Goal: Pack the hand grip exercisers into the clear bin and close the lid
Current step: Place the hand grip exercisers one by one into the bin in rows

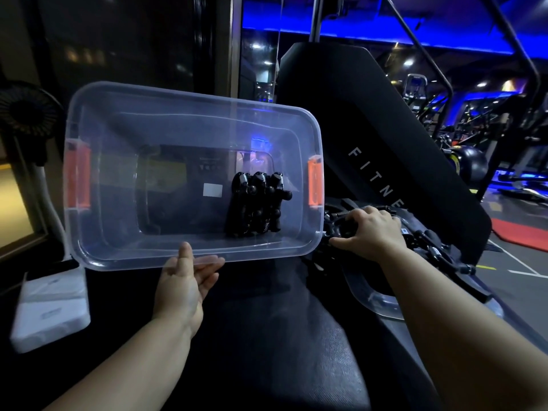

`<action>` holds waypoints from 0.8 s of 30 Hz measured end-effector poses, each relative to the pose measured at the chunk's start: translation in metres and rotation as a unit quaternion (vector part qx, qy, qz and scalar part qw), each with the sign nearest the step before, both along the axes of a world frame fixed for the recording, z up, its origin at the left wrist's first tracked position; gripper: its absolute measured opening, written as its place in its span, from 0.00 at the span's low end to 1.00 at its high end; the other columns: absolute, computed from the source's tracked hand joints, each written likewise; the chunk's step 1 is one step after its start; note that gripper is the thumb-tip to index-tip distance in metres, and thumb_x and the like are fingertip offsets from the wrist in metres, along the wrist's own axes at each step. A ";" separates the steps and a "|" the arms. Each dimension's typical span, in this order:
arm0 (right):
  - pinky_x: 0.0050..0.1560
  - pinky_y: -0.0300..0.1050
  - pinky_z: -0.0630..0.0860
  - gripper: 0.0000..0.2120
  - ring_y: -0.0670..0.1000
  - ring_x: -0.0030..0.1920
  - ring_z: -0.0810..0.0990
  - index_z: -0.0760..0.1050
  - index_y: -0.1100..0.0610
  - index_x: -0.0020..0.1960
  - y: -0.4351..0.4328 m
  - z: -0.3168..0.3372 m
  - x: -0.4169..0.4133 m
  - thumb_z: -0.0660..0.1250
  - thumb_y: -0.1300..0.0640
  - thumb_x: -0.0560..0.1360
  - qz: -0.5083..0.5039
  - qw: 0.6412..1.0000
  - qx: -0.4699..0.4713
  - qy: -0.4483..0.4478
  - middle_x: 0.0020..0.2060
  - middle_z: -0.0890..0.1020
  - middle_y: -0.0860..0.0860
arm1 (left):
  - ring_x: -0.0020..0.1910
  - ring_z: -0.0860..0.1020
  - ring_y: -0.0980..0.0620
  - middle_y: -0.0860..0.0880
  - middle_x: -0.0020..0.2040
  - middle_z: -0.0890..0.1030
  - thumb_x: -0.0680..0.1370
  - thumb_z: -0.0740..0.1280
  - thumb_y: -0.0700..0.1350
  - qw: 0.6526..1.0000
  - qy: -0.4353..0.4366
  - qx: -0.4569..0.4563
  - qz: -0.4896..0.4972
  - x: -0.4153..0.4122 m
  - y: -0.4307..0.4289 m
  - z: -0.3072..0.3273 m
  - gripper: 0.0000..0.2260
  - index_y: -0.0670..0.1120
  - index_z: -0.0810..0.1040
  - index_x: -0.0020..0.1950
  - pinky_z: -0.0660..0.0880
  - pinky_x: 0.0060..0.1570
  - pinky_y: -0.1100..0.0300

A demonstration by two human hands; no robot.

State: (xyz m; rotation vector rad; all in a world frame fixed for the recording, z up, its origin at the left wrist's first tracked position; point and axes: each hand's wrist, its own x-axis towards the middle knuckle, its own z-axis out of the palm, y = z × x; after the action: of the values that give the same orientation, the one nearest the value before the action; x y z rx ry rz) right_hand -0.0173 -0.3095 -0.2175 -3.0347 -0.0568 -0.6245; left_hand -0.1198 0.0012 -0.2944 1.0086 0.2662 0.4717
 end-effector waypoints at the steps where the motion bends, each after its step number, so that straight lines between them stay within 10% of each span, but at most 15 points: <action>1: 0.60 0.51 0.65 0.39 0.55 0.60 0.71 0.73 0.43 0.59 -0.002 0.001 -0.003 0.62 0.23 0.54 0.016 1.000 0.008 -0.006 0.57 0.75 0.48 | 0.40 0.85 0.51 0.46 0.38 0.85 0.79 0.59 0.59 1.000 0.000 0.000 0.000 0.000 0.000 0.000 0.17 0.45 0.73 0.51 0.77 0.30 0.65; 24: 0.56 0.47 0.74 0.37 0.52 0.56 0.71 0.76 0.45 0.57 -0.005 0.007 -0.087 0.73 0.37 0.49 0.228 0.971 0.068 -0.027 0.56 0.68 0.47 | 0.36 0.84 0.53 0.49 0.34 0.85 0.81 0.58 0.57 1.000 -0.002 0.000 0.000 -0.007 -0.004 0.006 0.13 0.48 0.71 0.47 0.75 0.37 0.60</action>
State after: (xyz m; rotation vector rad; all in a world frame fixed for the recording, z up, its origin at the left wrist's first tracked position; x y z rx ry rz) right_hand -0.1040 -0.3149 -0.2108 -2.7261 -0.6614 -0.6343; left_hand -0.1268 -0.0028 -0.2884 1.0069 0.2637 0.4734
